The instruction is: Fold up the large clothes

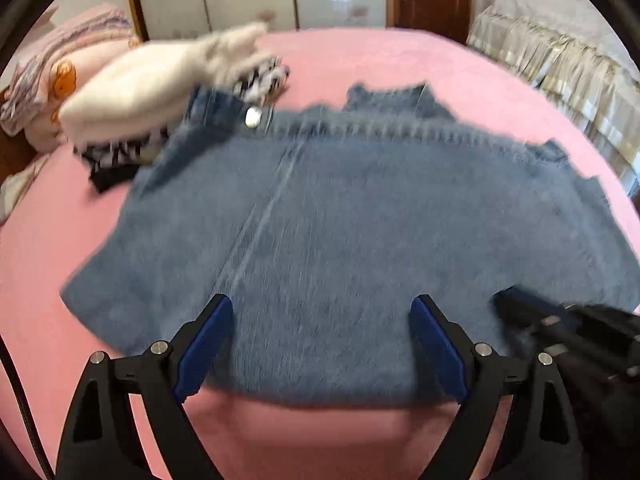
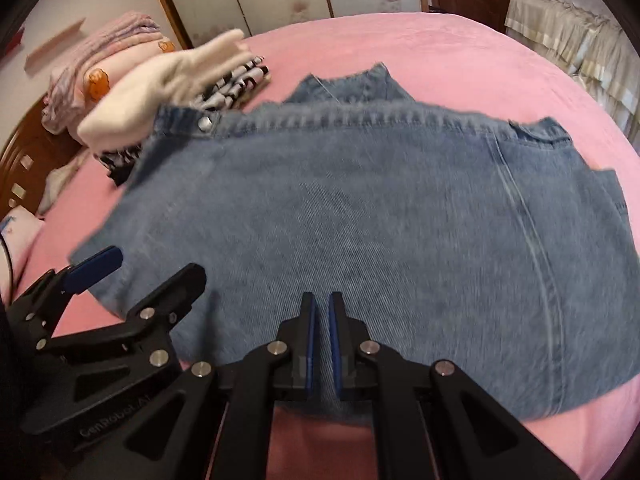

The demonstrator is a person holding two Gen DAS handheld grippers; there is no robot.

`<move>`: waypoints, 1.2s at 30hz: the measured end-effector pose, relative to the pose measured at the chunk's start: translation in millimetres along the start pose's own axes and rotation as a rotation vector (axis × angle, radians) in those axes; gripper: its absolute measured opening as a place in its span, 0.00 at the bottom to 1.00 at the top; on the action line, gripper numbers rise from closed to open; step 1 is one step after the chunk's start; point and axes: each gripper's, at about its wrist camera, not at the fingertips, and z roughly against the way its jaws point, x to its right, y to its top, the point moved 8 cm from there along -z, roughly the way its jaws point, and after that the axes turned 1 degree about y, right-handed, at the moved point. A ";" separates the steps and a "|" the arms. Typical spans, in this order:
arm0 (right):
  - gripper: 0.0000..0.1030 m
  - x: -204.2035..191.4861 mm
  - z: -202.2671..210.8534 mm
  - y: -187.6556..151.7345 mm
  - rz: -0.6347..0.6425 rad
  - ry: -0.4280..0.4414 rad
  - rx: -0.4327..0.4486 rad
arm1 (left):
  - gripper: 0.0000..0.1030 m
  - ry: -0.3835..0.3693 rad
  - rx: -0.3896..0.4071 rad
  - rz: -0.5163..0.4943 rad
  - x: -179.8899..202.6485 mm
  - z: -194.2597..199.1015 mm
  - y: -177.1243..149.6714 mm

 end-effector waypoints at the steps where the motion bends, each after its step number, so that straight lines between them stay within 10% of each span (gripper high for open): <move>1: 0.06 3.0 1.9 -2.9 -0.013 0.020 0.004 | 0.87 -0.005 -0.005 0.010 -4.6 -3.8 -4.8; 12: 0.09 154.1 54.5 -17.3 -0.092 -0.377 0.027 | 0.96 0.057 -0.046 0.130 -85.6 -12.6 -8.8; 16: 0.08 188.3 71.0 -24.4 -0.208 -0.322 0.042 | 0.96 0.053 -0.052 0.173 -103.1 -13.9 -13.6; 36: 0.31 148.4 88.8 -35.4 -0.226 -0.399 0.058 | 0.96 0.056 -0.107 0.192 -104.5 3.3 -23.6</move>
